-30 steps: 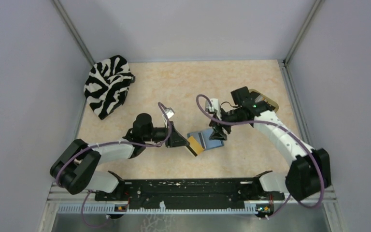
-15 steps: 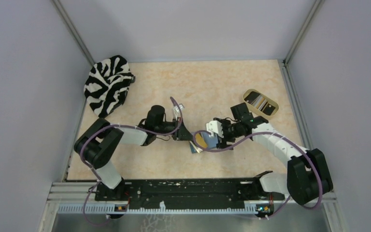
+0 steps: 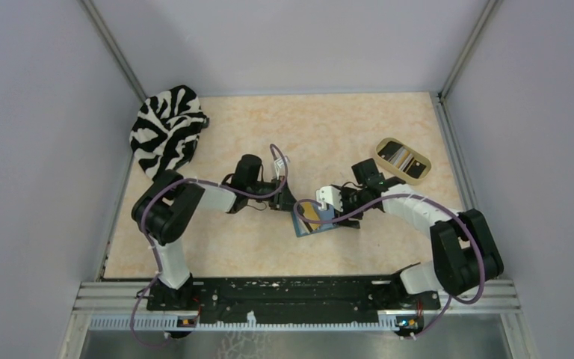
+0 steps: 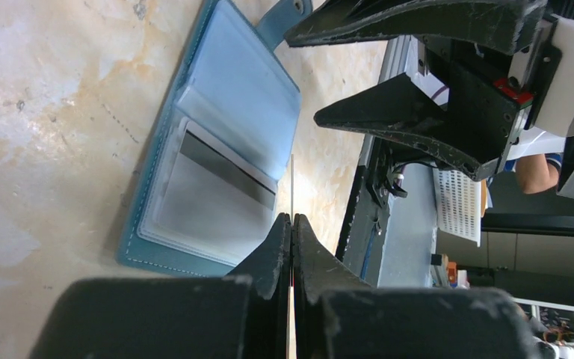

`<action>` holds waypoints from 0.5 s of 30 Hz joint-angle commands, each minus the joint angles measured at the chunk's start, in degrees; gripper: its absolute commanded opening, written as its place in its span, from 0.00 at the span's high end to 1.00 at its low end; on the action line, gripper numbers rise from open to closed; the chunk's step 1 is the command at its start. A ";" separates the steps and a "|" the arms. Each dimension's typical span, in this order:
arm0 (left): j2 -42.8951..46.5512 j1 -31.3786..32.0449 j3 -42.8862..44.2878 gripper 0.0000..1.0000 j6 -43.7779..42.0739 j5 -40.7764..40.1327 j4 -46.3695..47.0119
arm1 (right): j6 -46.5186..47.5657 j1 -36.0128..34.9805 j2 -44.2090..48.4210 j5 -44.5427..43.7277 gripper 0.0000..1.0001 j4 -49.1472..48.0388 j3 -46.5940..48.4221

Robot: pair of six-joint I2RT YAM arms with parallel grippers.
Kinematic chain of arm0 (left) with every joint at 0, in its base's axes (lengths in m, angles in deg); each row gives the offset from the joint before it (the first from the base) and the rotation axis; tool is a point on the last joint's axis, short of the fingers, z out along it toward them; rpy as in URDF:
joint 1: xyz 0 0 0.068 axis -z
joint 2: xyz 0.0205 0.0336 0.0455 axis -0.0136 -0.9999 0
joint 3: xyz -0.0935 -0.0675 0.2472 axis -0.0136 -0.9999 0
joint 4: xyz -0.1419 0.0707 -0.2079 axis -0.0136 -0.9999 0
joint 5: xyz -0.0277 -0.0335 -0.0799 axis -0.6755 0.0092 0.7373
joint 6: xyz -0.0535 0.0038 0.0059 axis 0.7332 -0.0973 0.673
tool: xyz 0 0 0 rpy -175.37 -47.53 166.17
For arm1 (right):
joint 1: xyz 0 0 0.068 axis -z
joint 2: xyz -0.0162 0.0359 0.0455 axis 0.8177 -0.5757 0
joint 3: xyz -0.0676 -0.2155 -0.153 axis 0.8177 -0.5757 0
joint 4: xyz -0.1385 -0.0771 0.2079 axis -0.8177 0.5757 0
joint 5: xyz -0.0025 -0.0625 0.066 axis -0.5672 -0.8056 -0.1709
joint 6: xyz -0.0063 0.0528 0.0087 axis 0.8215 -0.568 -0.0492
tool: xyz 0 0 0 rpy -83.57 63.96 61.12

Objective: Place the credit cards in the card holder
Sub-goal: Insert the credit card into the card holder.

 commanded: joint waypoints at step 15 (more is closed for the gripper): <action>-6.20 -0.77 4.32 1.00 1.66 3.44 -4.44 | 0.26 0.27 -1.60 -1.38 0.34 -1.55 0.03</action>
